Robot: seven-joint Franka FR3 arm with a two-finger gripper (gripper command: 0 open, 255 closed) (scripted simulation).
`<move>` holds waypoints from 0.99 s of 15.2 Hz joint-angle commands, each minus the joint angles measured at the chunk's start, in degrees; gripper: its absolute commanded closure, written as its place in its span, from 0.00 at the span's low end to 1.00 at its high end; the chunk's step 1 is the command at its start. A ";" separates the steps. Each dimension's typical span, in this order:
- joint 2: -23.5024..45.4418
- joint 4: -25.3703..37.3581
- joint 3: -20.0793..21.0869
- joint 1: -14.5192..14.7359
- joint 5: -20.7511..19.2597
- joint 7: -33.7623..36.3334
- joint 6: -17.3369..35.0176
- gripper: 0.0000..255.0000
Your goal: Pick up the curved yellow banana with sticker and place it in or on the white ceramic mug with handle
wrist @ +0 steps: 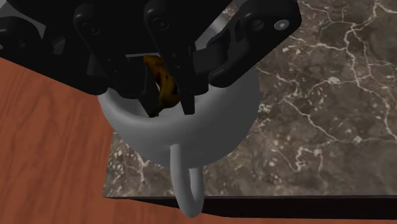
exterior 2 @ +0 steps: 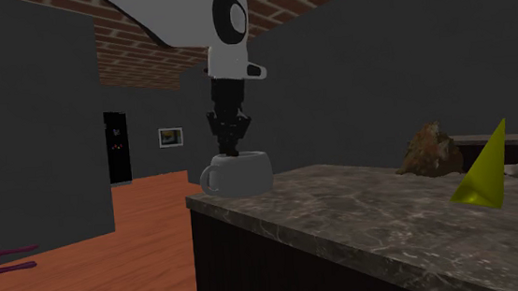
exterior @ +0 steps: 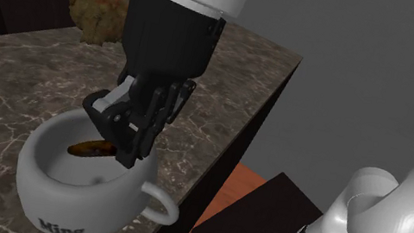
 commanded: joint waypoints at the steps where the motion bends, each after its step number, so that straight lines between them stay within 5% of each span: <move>1: -0.07 -0.21 -0.01 0.00 0.04 -0.06 0.16 1.00; 5: -0.06 -0.19 -0.01 0.01 0.03 -0.05 0.15 1.00; 6: -0.06 -0.19 -0.01 0.01 0.03 -0.05 0.15 0.00; 11: -0.07 -0.21 -0.01 0.00 0.04 -0.06 0.16 0.00; 15: 1.32 8.34 -0.67 -0.53 -0.79 0.70 -7.19 0.00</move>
